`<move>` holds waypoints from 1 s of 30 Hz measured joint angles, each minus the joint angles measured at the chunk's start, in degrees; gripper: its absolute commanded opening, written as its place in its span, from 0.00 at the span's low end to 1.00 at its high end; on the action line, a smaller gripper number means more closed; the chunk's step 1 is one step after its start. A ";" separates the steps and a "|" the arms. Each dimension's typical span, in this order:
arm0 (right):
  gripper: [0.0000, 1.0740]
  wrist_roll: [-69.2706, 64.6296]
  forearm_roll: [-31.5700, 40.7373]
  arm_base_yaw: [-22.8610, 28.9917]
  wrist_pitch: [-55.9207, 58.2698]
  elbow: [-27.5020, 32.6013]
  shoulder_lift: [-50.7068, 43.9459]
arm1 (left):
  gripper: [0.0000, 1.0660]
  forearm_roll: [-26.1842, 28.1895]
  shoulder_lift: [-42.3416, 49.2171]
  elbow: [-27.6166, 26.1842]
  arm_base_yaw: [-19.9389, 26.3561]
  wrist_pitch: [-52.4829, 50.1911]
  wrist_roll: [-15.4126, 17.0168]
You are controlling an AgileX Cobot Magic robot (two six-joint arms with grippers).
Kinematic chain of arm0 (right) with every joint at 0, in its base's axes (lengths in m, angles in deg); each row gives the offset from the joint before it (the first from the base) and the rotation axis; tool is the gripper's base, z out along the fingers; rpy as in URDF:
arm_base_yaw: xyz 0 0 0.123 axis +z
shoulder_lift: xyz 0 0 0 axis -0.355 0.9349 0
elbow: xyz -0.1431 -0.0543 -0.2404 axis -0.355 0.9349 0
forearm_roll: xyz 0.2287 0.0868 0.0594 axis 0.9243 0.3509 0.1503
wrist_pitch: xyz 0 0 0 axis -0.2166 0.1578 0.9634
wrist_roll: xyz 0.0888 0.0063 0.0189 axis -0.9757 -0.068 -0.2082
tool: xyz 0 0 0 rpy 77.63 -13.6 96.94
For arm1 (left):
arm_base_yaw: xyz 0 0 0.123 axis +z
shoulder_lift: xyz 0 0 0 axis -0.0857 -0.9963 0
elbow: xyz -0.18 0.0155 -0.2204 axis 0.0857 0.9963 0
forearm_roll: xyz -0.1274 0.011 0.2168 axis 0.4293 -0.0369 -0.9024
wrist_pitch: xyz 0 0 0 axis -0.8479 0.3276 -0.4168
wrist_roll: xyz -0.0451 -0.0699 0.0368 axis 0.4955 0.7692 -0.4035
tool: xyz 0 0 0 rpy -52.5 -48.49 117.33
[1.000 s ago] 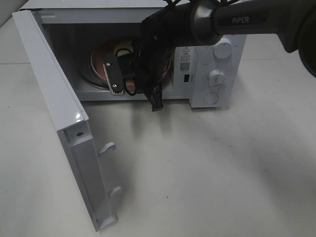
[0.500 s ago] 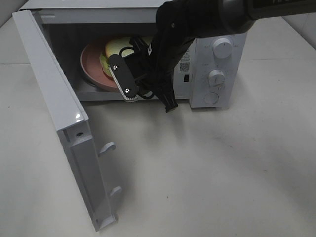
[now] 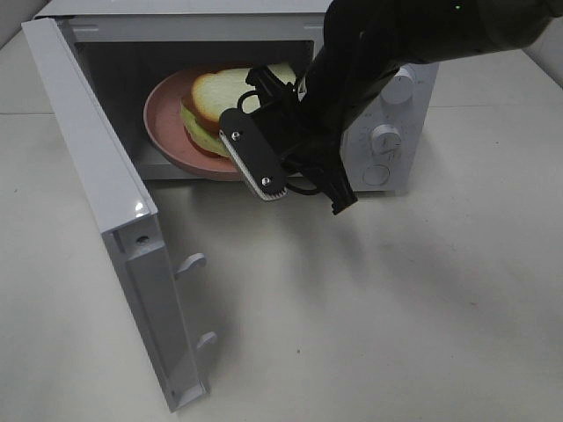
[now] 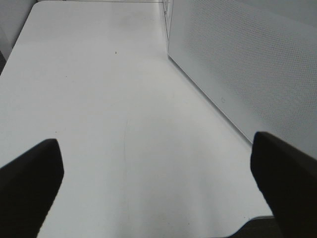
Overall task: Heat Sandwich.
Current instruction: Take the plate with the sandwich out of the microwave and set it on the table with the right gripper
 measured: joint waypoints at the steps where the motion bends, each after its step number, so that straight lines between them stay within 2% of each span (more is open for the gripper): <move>1: 0.00 0.11 0.06 0.00 -0.52 1.09 -0.86 | 0.92 0.00 0.00 0.00 0.00 0.00 0.00; 16: 0.00 0.34 0.23 1.03 -3.38 14.21 -11.57 | 0.92 0.00 0.00 0.00 0.00 0.00 0.00; 20: 0.00 0.06 0.23 1.15 -4.64 20.57 -17.70 | 0.92 0.00 0.00 0.00 0.00 0.00 0.00; 25: 0.00 -0.17 0.23 1.15 -4.76 23.78 -20.86 | 0.92 0.00 0.00 0.00 0.00 0.00 0.00; 30: 0.00 -1.78 0.23 1.15 -4.81 29.56 -27.39 | 0.92 0.00 0.00 0.00 0.00 0.00 0.00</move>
